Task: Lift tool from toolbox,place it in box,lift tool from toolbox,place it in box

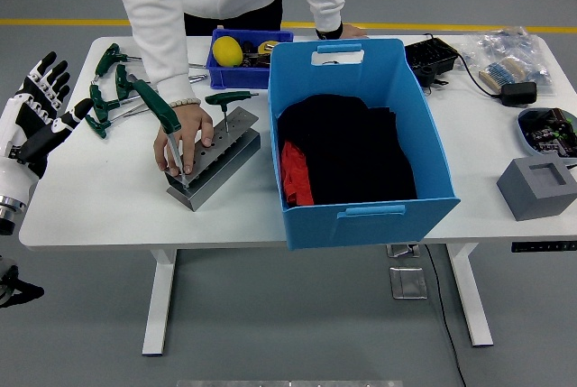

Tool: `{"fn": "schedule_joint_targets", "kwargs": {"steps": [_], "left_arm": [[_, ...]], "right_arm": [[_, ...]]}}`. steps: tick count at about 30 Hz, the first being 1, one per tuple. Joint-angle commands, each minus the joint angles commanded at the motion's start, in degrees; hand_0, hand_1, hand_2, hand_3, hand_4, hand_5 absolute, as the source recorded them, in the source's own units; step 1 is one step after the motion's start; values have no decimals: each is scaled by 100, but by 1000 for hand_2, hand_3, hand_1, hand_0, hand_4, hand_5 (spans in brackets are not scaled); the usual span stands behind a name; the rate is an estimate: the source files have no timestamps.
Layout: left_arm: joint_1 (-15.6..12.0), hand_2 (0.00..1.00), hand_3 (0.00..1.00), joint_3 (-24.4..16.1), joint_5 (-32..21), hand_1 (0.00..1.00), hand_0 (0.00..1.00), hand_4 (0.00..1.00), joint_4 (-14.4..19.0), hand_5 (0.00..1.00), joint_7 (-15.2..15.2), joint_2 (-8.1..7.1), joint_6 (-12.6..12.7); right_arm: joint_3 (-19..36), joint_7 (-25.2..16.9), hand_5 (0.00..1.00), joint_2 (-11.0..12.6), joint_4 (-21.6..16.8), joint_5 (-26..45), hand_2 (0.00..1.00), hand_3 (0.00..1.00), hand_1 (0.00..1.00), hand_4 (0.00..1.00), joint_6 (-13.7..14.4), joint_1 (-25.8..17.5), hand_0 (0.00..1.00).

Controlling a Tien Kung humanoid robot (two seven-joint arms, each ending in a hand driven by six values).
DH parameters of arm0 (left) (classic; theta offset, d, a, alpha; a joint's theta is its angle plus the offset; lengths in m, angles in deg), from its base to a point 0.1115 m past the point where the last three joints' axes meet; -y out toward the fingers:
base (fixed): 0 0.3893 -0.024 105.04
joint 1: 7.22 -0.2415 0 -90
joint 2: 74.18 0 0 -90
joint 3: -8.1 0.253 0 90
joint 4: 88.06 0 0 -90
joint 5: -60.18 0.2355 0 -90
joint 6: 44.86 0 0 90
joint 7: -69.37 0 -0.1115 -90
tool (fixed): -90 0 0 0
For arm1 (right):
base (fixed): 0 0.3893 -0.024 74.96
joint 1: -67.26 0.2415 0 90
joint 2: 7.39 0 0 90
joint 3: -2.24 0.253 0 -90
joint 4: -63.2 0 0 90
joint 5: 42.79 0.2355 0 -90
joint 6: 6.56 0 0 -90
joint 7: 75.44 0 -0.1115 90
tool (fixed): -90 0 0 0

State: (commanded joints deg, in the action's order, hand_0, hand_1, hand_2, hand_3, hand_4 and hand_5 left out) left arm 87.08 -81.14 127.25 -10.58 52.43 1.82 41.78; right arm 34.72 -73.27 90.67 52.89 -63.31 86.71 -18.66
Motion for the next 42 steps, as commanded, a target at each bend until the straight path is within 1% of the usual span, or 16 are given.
{"fn": "schedule_joint_targets", "kwargs": {"steps": [8,12,14,15,17,18,23,24,25,27,30,33,36,39,40,42], "left_arm": [[233,998,998,4,1663,998,998,998,158,383,81,-242,349],[416,998,998,65,2554,998,998,998,246,383,106,-480,366],[580,998,998,234,3138,998,998,998,321,377,121,-761,296],[624,998,998,287,3316,998,998,998,346,377,127,-852,269],[826,998,998,518,3800,998,998,998,499,377,155,-1201,116],[925,998,998,641,4061,998,998,998,571,302,169,-1384,39],[1441,998,998,1344,5215,998,998,998,918,302,215,-2236,-246],[1564,998,998,1512,5439,998,998,998,980,302,216,-2399,-264],[1718,998,998,1708,5700,998,998,998,1027,176,213,-2570,-268],[2089,998,998,2171,6258,998,998,998,1058,176,180,-2899,-211],[2612,998,998,2855,6293,998,998,998,1005,168,117,-3191,-133],[3180,998,998,3563,6293,998,998,998,838,168,27,-3416,-26],[3668,998,998,4240,6293,998,998,998,669,168,-27,-3509,17],[4119,998,998,4943,6293,998,998,998,471,189,-73,-3508,22],[4285,998,998,5228,6293,998,998,998,365,189,-95,-3482,26],[4482,998,998,5572,6161,998,998,998,204,189,-114,-3423,0]], "right_arm": [[12,-1,762,5,0,-2,779,718,702,967,6,19,704],[19,7,762,6,0,-15,779,718,702,967,8,20,704],[14,15,762,4,0,-13,779,714,701,966,11,19,704],[5,17,762,4,0,-5,779,714,701,966,12,18,704],[-9,24,762,8,0,-1,779,714,701,966,10,17,704],[-15,26,761,10,0,1,778,717,702,965,9,17,704],[-45,27,761,25,0,19,778,717,702,965,9,19,704],[-43,26,761,29,0,20,778,717,702,965,11,20,704],[-42,26,760,33,0,20,778,714,701,964,13,22,705],[-45,25,760,40,0,23,778,714,701,964,17,29,705],[-88,21,759,51,0,54,777,712,701,963,17,43,703],[-146,15,759,66,0,93,777,712,701,963,17,58,703],[-195,10,759,74,0,132,777,712,701,963,20,63,703],[-236,9,757,79,0,164,777,712,699,963,25,63,703],[-255,10,757,81,0,175,777,712,699,963,27,63,703],[-277,12,757,83,0,184,777,712,699,963,29,63,703]]}}
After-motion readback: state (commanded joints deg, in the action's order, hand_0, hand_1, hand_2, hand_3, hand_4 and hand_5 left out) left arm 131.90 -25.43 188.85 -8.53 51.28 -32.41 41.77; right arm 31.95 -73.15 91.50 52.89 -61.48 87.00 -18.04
